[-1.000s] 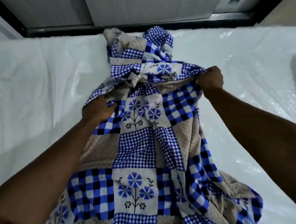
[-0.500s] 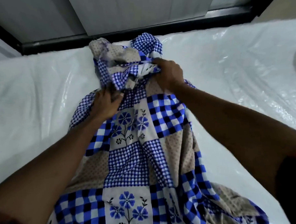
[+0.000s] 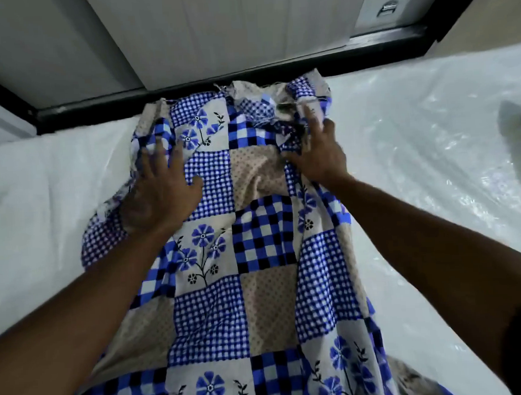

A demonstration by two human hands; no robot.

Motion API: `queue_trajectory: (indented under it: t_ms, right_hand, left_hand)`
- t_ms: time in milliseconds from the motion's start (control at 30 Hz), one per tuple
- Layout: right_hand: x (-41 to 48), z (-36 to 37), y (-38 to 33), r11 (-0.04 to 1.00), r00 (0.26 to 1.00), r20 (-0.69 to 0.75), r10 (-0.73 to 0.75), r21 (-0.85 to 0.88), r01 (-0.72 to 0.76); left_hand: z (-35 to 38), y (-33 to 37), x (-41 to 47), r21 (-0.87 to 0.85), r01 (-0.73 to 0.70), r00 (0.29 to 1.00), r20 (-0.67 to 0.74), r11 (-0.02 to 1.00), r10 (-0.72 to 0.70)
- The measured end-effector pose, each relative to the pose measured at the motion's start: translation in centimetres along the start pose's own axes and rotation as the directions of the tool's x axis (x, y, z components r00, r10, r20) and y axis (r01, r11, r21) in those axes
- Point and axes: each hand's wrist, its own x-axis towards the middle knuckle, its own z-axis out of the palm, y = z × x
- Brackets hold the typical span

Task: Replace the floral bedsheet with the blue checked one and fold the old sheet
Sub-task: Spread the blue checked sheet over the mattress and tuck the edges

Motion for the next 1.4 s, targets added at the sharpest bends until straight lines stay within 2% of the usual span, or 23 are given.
queue_trajectory:
  t_ms: [67, 100, 167, 233, 367, 467, 567, 633, 700, 767, 833, 867, 900, 967, 1000, 1067, 1100, 1167, 1200, 1233, 1300, 1333, 1400]
  right_hand:
    - [-0.3, 1.3, -0.8, 0.966, 0.983, 0.131, -0.131, -0.206, 0.157]
    - [-0.1, 1.5, -0.5, 0.937, 0.971, 0.169, -0.17, -0.279, 0.212]
    - [0.5, 0.6, 0.7, 0.903, 0.964, 0.179, -0.194, -0.352, 0.247]
    - [1.8, -2.2, 2.9, 0.912, 0.984, 0.119, -0.131, -0.374, 0.166]
    - [3.8, -10.1, 9.6, 0.948, 0.983, -0.113, 0.142, -0.27, -0.168]
    - [3.1, -12.9, 13.6, 0.945, 0.985, -0.081, 0.154, -0.279, -0.171]
    - [1.3, -12.8, 16.1, 0.984, 0.99, -0.082, 0.114, -0.13, -0.124]
    - [-0.9, -11.8, 17.0, 0.99, 0.983, -0.138, 0.124, 0.082, -0.113]
    - [-4.0, -10.4, 17.4, 0.95, 0.949, -0.236, 0.209, 0.278, -0.14]
    - [-7.0, -8.5, 18.1, 0.834, 0.869, -0.265, 0.417, 0.491, -0.251]
    - [-9.0, -7.2, 18.4, 0.611, 0.794, -0.113, 0.597, 0.705, -0.359]
    - [-9.6, -7.2, 18.6, 0.486, 0.776, 0.008, 0.631, 0.775, -0.404]
    - [-9.7, -7.4, 18.4, 0.395, 0.778, 0.134, 0.614, 0.801, -0.45]
    - [-10.0, -8.5, 17.6, 0.308, 0.774, 0.372, 0.513, 0.762, -0.57]
    - [-10.2, -9.0, 17.1, 0.288, 0.763, 0.454, 0.461, 0.737, -0.612]
    - [-10.9, -10.0, 17.2, 0.212, 0.772, 0.523, 0.362, 0.76, -0.614]
    - [-11.2, -10.4, 17.4, 0.126, 0.784, 0.53, 0.322, 0.797, -0.591]
    - [-11.8, -10.6, 17.6, -0.184, 0.788, 0.553, 0.27, 0.833, -0.522]
    - [-12.0, -10.3, 17.7, -0.319, 0.774, 0.563, 0.292, 0.82, -0.476]
    - [-12.0, -9.8, 17.6, -0.404, 0.751, 0.564, 0.343, 0.811, -0.424]
    - [-11.7, -7.9, 17.3, -0.418, 0.665, 0.537, 0.52, 0.838, -0.35]
    - [-11.4, -7.1, 17.0, -0.375, 0.626, 0.512, 0.589, 0.859, -0.349]
    - [-10.8, -6.1, 16.3, -0.204, 0.618, 0.47, 0.63, 0.868, -0.452]
  left_hand:
    - [2.0, 3.3, 0.6, -0.059, -0.167, 0.974, 0.147, 0.984, 0.174]
    - [3.4, 4.2, 1.3, -0.09, -0.15, 0.946, 0.276, 0.985, 0.169]
    - [6.1, 4.6, 2.9, -0.105, -0.003, 0.878, 0.477, 0.995, 0.053]
    - [7.8, 4.2, 4.6, -0.073, 0.061, 0.845, 0.534, 0.995, -0.013]
    - [7.6, 3.6, 6.6, -0.054, 0.074, 0.794, 0.607, 0.996, -0.026]
    - [6.7, 2.4, 7.7, -0.081, 0.109, 0.794, 0.607, 0.991, -0.038]
    - [5.5, 3.0, 7.2, -0.031, 0.116, 0.834, 0.546, 0.993, -0.081]
    - [5.0, 4.2, 5.6, 0.007, 0.14, 0.905, 0.404, 0.99, -0.131]
    - [4.9, 5.6, 3.1, 0.025, 0.059, 0.977, 0.201, 0.998, -0.063]
    - [5.5, 8.0, 0.0, 0.0, -0.088, 0.988, 0.127, 0.996, 0.087]
    - [5.9, 11.1, -3.3, -0.094, -0.19, 0.966, 0.158, 0.977, 0.203]
    - [6.3, 12.5, -4.9, -0.128, -0.226, 0.951, 0.186, 0.966, 0.248]
    - [6.9, 13.5, -6.2, -0.143, -0.254, 0.933, 0.224, 0.957, 0.281]
    - [8.1, 14.8, -7.7, -0.129, -0.224, 0.9, 0.354, 0.966, 0.256]
    - [8.6, 14.9, -8.1, -0.108, -0.184, 0.882, 0.42, 0.977, 0.213]
    - [9.4, 15.2, -8.5, -0.054, -0.161, 0.868, 0.468, 0.985, 0.167]
    - [9.9, 15.1, -8.2, -0.037, -0.166, 0.869, 0.466, 0.986, 0.163]
    - [10.9, 14.1, -6.3, -0.006, -0.134, 0.86, 0.496, 0.991, 0.119]
    - [11.3, 13.3, -5.1, 0.035, -0.107, 0.849, 0.523, 0.994, 0.073]
    - [11.7, 12.5, -3.9, 0.087, -0.071, 0.838, 0.546, 0.994, 0.012]
    - [11.7, 12.1, -2.0, 0.17, -0.014, 0.818, 0.569, 0.985, -0.086]
    - [11.2, 12.4, -1.6, 0.198, 0.008, 0.81, 0.573, 0.98, -0.122]
    - [9.8, 13.5, -1.4, 0.266, 0.098, 0.792, 0.562, 0.959, -0.237]
